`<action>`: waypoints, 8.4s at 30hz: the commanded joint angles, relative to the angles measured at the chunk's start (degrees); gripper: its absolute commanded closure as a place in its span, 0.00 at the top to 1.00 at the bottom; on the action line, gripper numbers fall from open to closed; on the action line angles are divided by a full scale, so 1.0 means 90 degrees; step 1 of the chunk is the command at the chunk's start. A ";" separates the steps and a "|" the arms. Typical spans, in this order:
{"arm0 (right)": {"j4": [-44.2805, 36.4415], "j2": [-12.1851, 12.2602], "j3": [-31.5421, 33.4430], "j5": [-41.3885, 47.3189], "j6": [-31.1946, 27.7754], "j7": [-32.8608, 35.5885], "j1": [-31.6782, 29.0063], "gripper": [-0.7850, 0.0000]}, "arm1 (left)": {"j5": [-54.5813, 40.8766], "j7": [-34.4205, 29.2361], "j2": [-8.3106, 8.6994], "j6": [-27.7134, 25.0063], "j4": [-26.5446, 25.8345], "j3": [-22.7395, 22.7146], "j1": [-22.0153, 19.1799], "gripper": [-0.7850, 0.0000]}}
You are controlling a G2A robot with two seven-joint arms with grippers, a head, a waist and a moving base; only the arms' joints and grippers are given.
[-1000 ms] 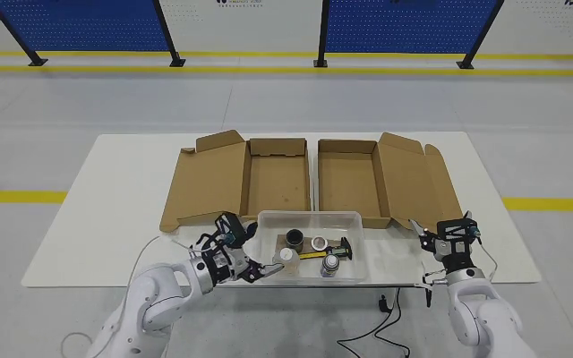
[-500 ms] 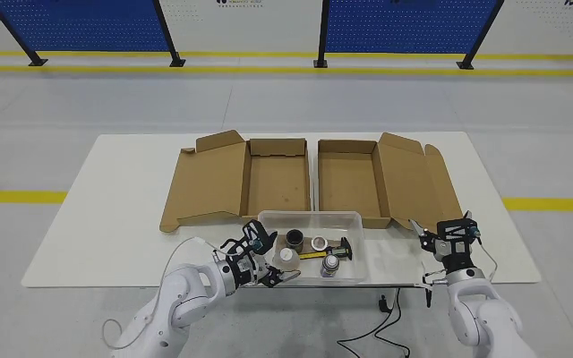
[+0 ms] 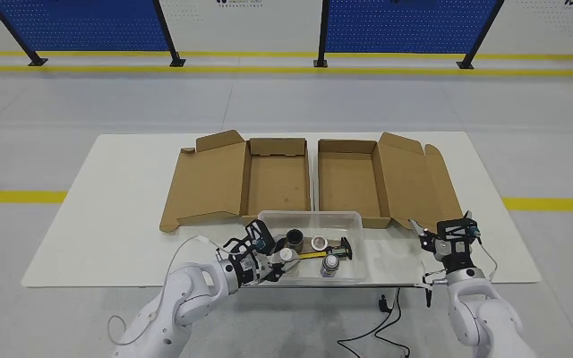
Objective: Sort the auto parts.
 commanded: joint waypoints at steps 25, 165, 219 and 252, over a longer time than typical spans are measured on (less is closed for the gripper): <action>0.0000 0.0000 0.0000 0.0000 0.0000 0.0000 0.0000 1.00 | 0.0429 0.0774 0.0012 0.0767 0.0005 -0.0037 -0.0026 0.00; 0.0000 0.0000 0.0000 0.0000 0.0000 0.0000 0.0000 1.00 | 0.0571 -0.3117 -0.0948 0.1738 0.0663 0.0669 -0.1914 1.00; 0.0000 0.0000 0.0000 0.0000 0.0000 0.0000 0.0000 1.00 | -0.1463 -0.4854 -0.1276 0.4235 0.2070 0.1398 -0.2924 0.49; 0.0000 0.0000 0.0000 0.0000 0.0000 0.0000 0.0000 1.00 | -0.2290 -0.4799 -0.1438 0.4579 0.3317 0.1649 -0.3430 0.40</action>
